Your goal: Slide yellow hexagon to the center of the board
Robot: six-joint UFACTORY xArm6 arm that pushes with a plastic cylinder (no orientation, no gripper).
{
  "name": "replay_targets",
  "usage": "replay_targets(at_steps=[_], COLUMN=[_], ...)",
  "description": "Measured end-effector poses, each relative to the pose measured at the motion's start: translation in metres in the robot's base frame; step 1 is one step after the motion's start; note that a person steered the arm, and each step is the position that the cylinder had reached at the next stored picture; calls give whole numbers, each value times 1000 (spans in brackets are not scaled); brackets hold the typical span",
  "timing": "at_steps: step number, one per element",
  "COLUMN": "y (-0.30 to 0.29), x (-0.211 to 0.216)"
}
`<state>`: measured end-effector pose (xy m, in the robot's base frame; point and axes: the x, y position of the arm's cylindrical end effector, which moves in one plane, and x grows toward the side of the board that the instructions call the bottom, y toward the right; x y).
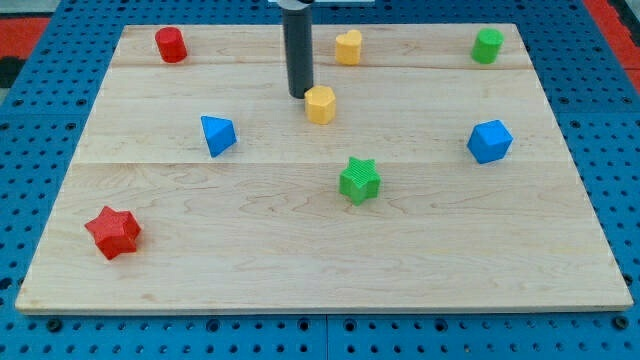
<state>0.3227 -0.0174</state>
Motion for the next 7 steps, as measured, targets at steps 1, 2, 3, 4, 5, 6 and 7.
replay_targets(at_steps=[1,2,3,4,5,6,7], y=[32,69,63,18,17,11,-1], x=[-3,-1,11,11,1,1,9])
